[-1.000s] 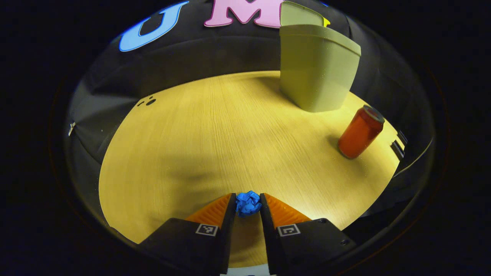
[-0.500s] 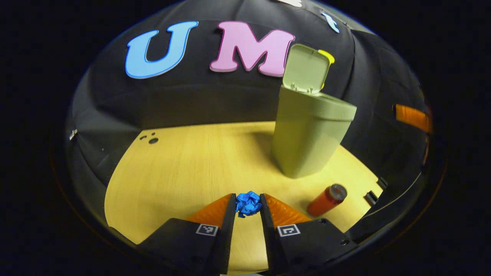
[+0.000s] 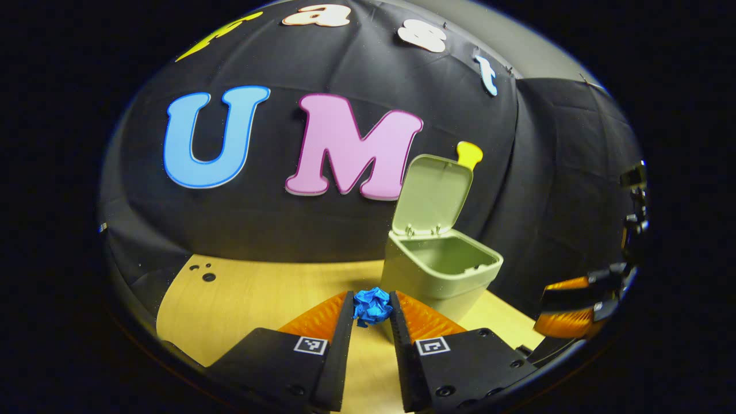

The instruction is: Press the lid of the desktop garbage bin to open it, pick up the crumpled paper on the desktop and throw it into the bin, then pick up the pop can on the desktop and drop it into the bin, and finally close the garbage bin lid.

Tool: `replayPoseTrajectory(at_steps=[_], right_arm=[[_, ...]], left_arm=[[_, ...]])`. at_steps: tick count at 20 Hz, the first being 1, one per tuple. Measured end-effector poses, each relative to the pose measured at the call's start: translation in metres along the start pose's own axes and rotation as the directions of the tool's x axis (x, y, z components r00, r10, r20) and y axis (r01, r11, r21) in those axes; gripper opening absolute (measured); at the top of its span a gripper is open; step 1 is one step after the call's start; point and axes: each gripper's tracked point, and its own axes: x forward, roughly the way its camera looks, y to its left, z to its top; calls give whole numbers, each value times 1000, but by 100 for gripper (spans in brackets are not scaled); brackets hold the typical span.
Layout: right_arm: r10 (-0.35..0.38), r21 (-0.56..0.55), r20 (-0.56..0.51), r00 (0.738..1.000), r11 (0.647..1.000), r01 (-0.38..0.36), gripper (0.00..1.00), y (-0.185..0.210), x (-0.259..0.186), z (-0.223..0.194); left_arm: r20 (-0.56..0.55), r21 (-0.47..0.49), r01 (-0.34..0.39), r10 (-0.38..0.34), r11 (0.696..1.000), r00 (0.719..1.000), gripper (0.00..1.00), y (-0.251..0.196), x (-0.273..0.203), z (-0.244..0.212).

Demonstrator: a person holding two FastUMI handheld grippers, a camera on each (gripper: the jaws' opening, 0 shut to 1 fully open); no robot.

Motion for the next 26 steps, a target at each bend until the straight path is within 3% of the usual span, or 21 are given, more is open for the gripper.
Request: replayPoseTrajectory(at_steps=[2,6,8,13,16,19,26], right_arm=[[8,-1,-2,1000,1000,-8,83,0,0,0],[11,17,-14,1000,1000,-11,86,0,-2,-4],[5,12,-18,1000,1000,-5,86,-1,-3,-5],[-21,2,-27,999,1000,21,86,-11,-7,-8],[-43,4,-30,999,999,43,86,-20,-9,-9],[-59,18,-39,997,998,60,86,-28,-11,-13],[-79,27,-56,995,996,81,86,-36,-16,-20]], left_arm=[[43,6,25,-26,1000,999,46,-11,9,22],[95,73,86,-93,994,991,38,-36,43,50],[107,109,122,-134,986,985,41,-53,61,60],[72,179,206,-222,962,972,38,-95,103,57],[47,185,245,-257,952,965,41,-114,121,51],[13,190,263,-271,946,963,45,-124,139,38],[-45,204,249,-245,947,969,41,-126,163,15]])
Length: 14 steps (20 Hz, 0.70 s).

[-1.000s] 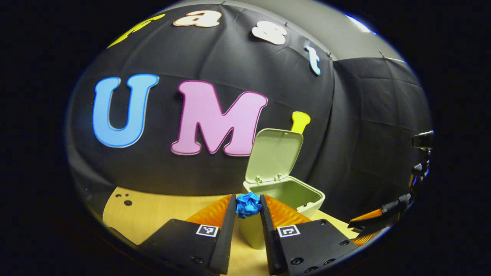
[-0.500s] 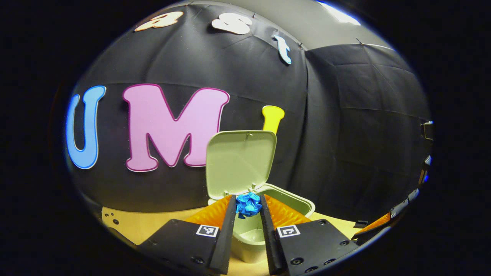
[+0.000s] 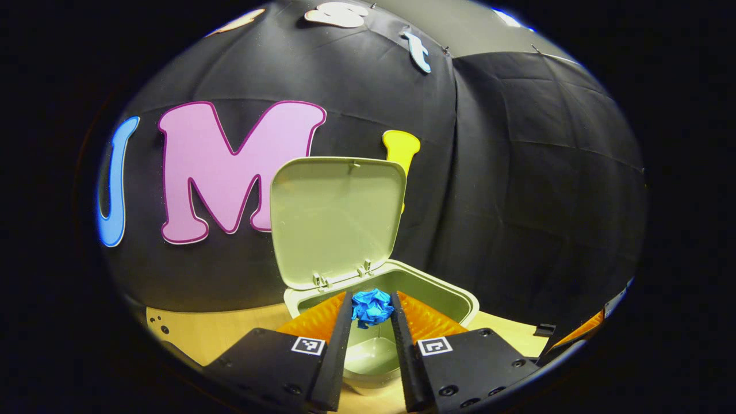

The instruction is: Press the lid of the desktop garbage bin to open it, pick up the crumpled paper on the desktop and throw it into the bin, then pick up the pop can on the desktop and drop it into the bin, and finally close the garbage bin lid.

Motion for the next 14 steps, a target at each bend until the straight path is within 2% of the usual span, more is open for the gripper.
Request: replayPoseTrajectory(at_steps=[1,2,4,8,11,14], right_arm=[[1,-1,-2,1000,1000,-1,86,0,0,0],[1,-1,-4,1000,1000,-1,86,0,0,0],[6,0,-9,1000,1000,-6,86,0,-1,-1],[20,14,-23,1000,1000,-20,86,0,-1,-5],[35,15,-39,999,999,-35,86,2,0,-10],[67,20,-64,996,998,-65,87,6,6,-20]], left_arm=[[-5,0,-7,7,1000,1000,41,1,1,-2],[-6,-2,-15,15,1000,1000,48,1,2,-3],[-6,-3,-26,26,1000,1000,48,1,3,-4],[-6,14,-55,55,998,998,87,7,5,-4],[11,6,-64,64,998,998,90,10,-2,0],[25,-1,-104,104,995,994,95,20,-18,4]])
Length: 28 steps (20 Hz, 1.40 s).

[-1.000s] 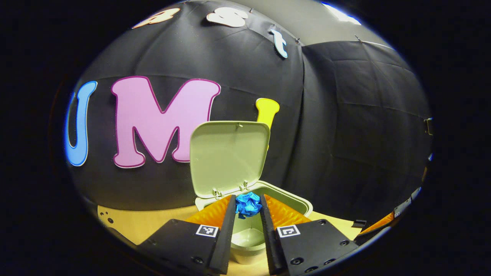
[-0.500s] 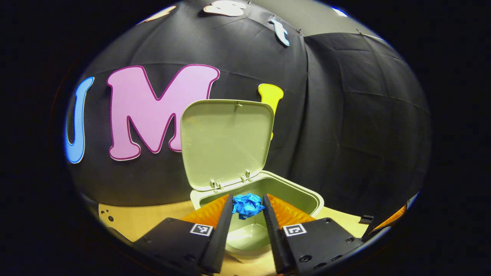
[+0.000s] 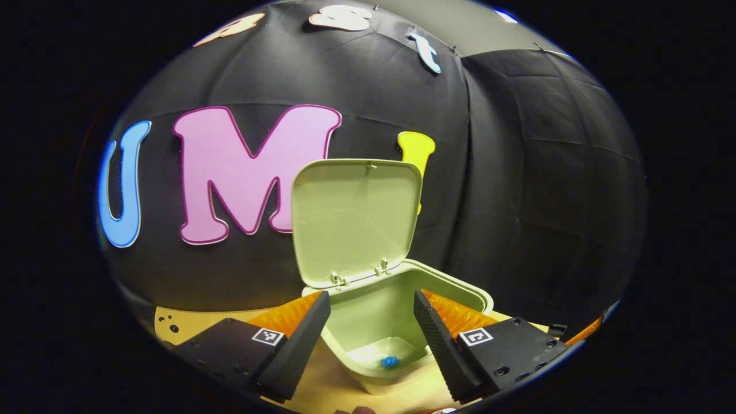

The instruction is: Press the lid of the desktop garbage bin to open it, pick up the crumpled paper on the desktop and throw it into the bin, then pick up the pop can on the desktop and drop it into the bin, and finally close the garbage bin lid.

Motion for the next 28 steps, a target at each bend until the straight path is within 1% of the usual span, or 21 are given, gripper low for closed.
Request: replayPoseTrajectory(at_steps=[3,6,11,16,18,21,24,28], right_arm=[[37,-7,-39,999,999,-38,92,14,7,-18],[73,-31,-83,994,997,-75,94,24,16,-34],[118,-58,-148,982,990,-128,94,35,37,-63],[149,-75,-204,968,983,-168,94,43,56,-85],[157,-83,-220,963,981,-178,94,45,63,-92],[160,-104,-252,954,976,-191,94,46,73,-105],[166,-126,-286,944,970,-209,94,48,80,-119],[149,-153,-334,931,966,-209,94,48,87,-141]], left_arm=[[5,-25,-35,35,999,999,95,14,-20,-1],[2,-38,-85,85,996,996,95,33,-49,-4],[-12,-53,-184,184,981,983,95,70,-100,-15],[-36,-16,-301,301,953,953,95,104,-154,-34],[-58,-26,-341,339,940,939,95,113,-173,-45],[-80,-50,-385,381,921,921,95,123,-203,-59],[-108,-45,-424,418,904,902,95,131,-227,-73],[-143,-42,-474,464,880,874,95,138,-261,-91]])
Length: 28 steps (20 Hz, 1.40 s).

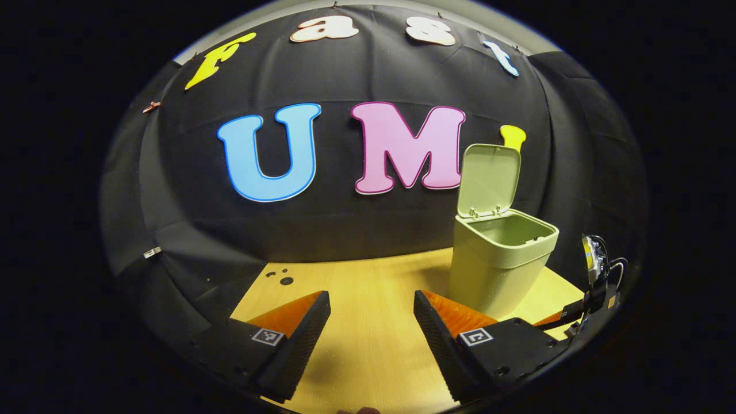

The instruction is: Press the lid of the desktop garbage bin to open it, pick up the crumpled paper on the desktop and throw it into the bin, then pick up the pop can on the desktop and drop it into the bin, and finally close the garbage bin lid.

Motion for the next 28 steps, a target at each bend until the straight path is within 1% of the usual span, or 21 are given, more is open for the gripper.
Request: replayPoseTrajectory(at_steps=[3,7,8,9,14,15,16,20,23,28], right_arm=[[-17,-6,-31,999,1000,16,94,-4,12,-8],[-6,-27,-75,997,1000,4,93,-3,21,-18],[-6,-30,-64,998,1000,4,84,-3,19,-15],[-5,-33,-67,998,999,3,83,-3,19,-14],[-1,-15,-39,999,1000,1,83,-3,8,-6],[-2,-10,-29,1000,1000,2,79,-3,3,-2],[-5,-5,-19,1000,1000,5,83,-5,-2,2],[-15,30,25,1000,999,15,83,-11,-28,27],[-24,49,79,997,999,20,83,-15,-52,60],[-31,41,179,983,999,25,83,-24,-88,120]], left_arm=[[-17,-23,-29,28,999,999,95,9,-9,-11],[-25,-33,-50,49,998,998,95,15,-14,-16],[-25,-33,-51,50,998,998,95,16,-14,-15],[-24,-31,-53,53,998,998,95,16,-14,-16],[-24,-29,-42,42,999,999,95,9,-11,-16],[-24,-27,-37,36,999,999,95,7,-10,-16],[-24,-25,-34,34,999,999,95,5,-9,-17],[-27,-24,-14,13,1000,1000,95,-4,-5,-18],[-28,-18,-1,0,1000,1000,95,-10,0,-17],[-27,-13,14,-14,1000,1000,95,-16,3,-16]])
